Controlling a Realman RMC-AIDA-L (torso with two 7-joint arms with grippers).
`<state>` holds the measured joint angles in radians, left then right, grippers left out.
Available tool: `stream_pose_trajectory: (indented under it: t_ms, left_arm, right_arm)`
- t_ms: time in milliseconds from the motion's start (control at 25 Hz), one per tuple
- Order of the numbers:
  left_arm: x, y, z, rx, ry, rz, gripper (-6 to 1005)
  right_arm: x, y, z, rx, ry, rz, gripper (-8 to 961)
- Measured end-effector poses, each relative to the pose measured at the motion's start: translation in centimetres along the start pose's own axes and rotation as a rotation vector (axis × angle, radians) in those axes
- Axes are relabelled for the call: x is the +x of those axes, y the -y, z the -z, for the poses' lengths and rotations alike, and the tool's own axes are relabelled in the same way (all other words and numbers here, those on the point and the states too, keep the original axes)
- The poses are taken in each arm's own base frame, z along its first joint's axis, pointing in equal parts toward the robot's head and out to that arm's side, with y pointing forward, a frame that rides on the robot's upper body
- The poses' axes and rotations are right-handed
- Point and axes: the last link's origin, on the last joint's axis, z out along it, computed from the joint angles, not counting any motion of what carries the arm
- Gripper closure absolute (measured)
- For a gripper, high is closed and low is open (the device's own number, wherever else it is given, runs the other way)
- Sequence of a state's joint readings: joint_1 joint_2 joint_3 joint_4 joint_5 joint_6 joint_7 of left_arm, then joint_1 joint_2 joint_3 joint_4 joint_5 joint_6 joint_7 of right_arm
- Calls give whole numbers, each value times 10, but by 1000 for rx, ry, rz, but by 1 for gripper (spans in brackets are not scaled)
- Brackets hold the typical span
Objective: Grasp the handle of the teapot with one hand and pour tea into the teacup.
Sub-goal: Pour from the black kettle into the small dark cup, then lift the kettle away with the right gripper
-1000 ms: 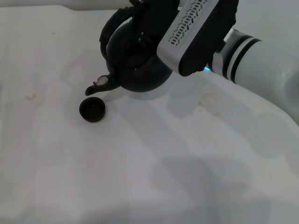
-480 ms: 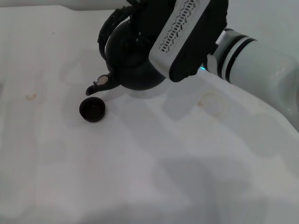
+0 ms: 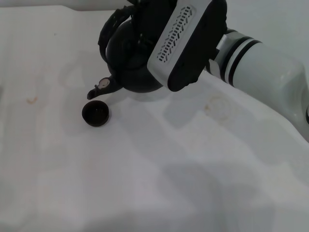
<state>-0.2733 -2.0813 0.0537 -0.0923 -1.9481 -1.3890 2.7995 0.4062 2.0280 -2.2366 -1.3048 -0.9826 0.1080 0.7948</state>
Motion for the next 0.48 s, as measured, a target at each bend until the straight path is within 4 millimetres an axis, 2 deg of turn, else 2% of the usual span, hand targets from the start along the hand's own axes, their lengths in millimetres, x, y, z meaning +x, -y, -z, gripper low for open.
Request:
stream_pose_trajectory:
  t_ms: [480]
  left_arm:
    - [0,-1,-1,-3,-2,2,134]
  right_arm:
    - [-6,-2,-2,11,1,61,836]
